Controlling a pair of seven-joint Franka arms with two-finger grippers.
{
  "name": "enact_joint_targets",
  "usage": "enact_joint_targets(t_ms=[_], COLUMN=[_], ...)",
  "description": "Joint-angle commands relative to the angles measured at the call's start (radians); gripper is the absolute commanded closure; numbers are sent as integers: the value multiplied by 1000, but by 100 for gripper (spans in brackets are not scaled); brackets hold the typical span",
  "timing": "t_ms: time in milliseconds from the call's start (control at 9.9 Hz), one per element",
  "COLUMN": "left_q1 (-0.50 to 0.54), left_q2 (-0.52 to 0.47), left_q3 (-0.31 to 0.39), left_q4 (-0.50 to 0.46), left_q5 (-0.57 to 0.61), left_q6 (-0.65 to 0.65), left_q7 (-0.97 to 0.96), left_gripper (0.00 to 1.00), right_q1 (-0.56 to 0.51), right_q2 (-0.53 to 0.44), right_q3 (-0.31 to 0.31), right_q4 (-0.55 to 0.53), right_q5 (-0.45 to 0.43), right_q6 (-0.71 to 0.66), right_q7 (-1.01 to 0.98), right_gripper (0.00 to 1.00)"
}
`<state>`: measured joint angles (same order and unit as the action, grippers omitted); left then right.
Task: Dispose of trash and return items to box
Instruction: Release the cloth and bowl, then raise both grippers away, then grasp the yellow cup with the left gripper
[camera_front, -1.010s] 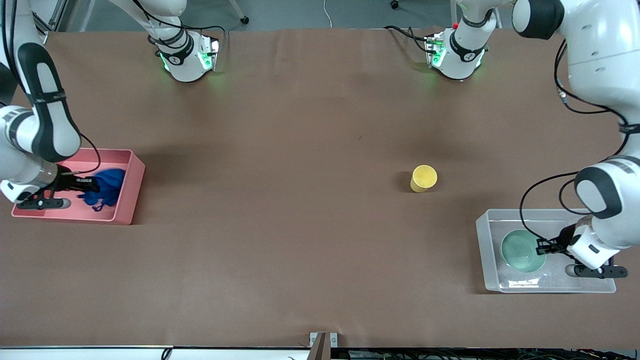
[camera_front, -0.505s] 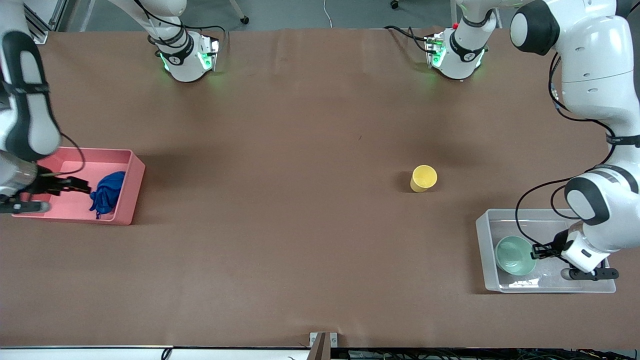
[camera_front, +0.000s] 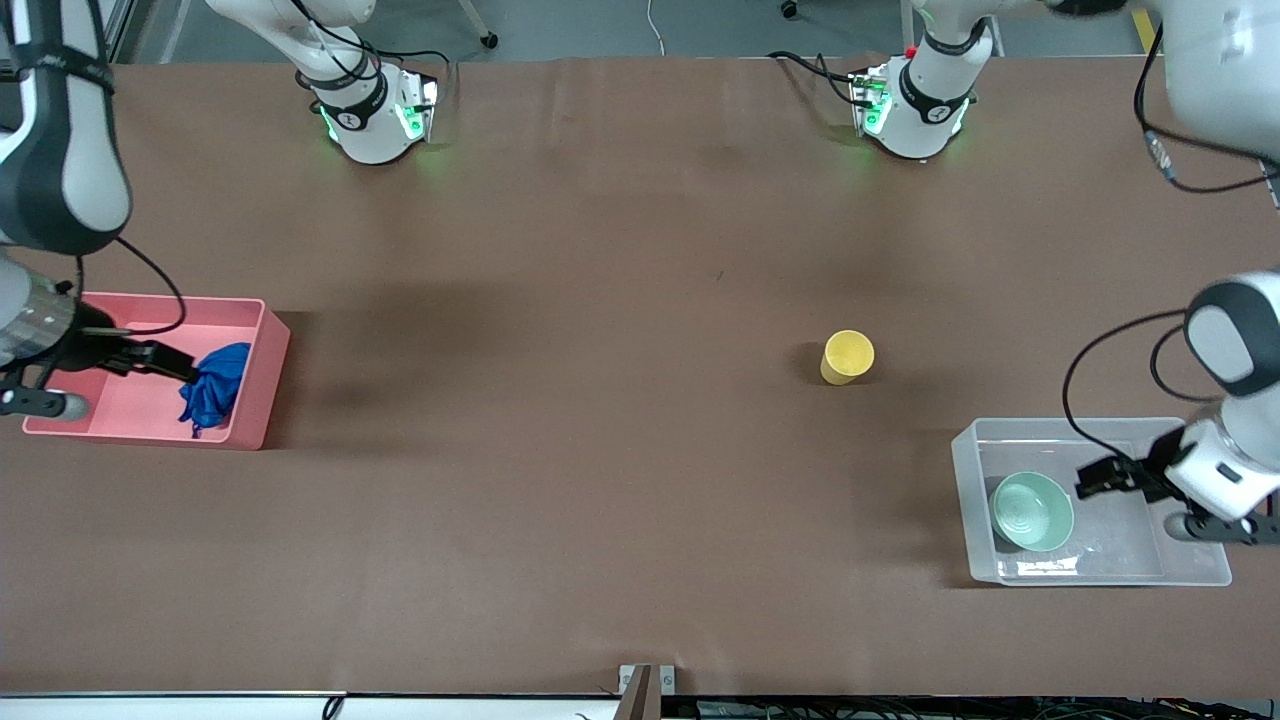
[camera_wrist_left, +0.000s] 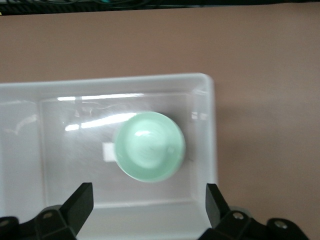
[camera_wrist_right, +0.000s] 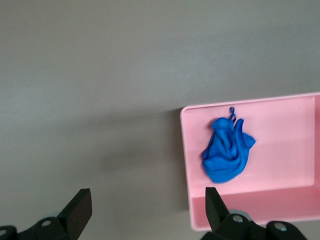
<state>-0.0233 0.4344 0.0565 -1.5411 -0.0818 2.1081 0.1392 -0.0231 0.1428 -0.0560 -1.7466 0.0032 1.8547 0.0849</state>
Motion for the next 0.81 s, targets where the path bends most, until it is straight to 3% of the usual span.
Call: enact_joint_targets(t_ms=[0, 202, 404, 707], left_q1=[0, -1, -3, -10], left_q2=[-185, -207, -181, -120], left_q3=[-123, -225, -294, -302], left_q4=[-303, -411, -518, -634], left_q5=[46, 48, 48, 48], left_q6=[29, 44, 154, 314], left_q7=[-81, -113, -125, -124], left_gripper=[0, 0, 0, 0], right_q1=[19, -6, -87, -32], right_q2=[-18, -57, -115, -129], right_q3=[-5, -15, -13, 4], right_q4=[199, 288, 276, 280], right_q5=[-14, 1, 37, -18], right_q6=[-243, -357, -391, -381], right_q7=[44, -23, -92, -33], right_gripper=[0, 0, 0, 0])
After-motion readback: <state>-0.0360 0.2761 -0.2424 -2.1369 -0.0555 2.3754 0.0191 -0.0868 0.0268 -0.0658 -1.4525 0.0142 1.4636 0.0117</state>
